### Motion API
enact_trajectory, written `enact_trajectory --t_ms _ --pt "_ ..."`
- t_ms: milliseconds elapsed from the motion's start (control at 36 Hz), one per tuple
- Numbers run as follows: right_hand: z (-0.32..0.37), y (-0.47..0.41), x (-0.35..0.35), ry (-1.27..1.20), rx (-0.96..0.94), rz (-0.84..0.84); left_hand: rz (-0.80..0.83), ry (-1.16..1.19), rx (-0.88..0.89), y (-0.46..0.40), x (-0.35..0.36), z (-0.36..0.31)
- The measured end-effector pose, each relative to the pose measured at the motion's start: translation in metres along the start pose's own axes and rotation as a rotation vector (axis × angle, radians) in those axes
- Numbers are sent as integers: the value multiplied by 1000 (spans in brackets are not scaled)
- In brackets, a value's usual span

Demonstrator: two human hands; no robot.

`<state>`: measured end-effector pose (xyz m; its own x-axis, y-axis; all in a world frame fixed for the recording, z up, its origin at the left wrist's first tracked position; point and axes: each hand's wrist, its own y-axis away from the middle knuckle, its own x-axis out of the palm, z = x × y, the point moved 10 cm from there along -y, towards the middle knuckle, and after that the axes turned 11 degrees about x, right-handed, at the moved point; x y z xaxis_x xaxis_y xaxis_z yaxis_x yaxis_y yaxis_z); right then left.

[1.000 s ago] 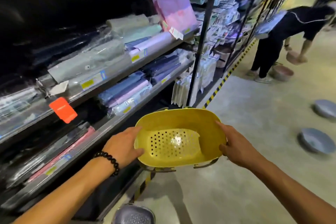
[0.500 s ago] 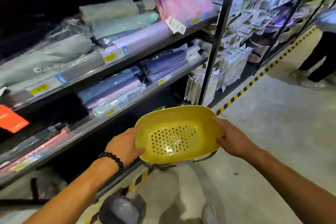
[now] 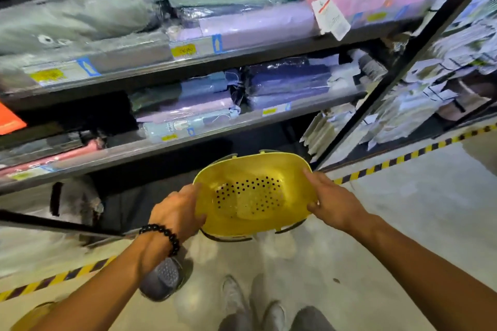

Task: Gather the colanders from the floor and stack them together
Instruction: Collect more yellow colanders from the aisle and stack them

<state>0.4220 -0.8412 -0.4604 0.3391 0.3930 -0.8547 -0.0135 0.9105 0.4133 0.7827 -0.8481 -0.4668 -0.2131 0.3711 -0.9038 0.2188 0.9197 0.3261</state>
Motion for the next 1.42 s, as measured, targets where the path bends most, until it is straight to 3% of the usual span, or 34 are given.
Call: enact_trajectory --t_ms 194,278,389,639,861,1000,1167,1278,1361,1417 --pt "-30 -51 26 106 -70 98 33 26 -72 -14 53 -12" --pt "-39 -74 38 307 -192 31 14 34 -84 -19 73 -22" --pt "-60 -108 56 245 -208 104 11 11 -140 -26 108 -30" --pt "-97 -166 111 391 -221 122 11 82 -262 -59 197 -23" --pt "-127 -228 205 176 -186 177 32 120 -311 -104 291 21" --pt "-131 -260 256 46 -307 124 8 141 -344 -136 340 52" --pt "-143 -302 305 -2 -212 151 -52 288 -353 -168 401 77" --pt "-131 -312 323 -174 -192 214 -117 389 -426 -177 432 99" --pt "-125 -316 337 -121 -282 173 -105 401 -450 -181 448 113" --pt "-126 -319 353 -105 -239 221 -97 399 -472 -182 455 121"
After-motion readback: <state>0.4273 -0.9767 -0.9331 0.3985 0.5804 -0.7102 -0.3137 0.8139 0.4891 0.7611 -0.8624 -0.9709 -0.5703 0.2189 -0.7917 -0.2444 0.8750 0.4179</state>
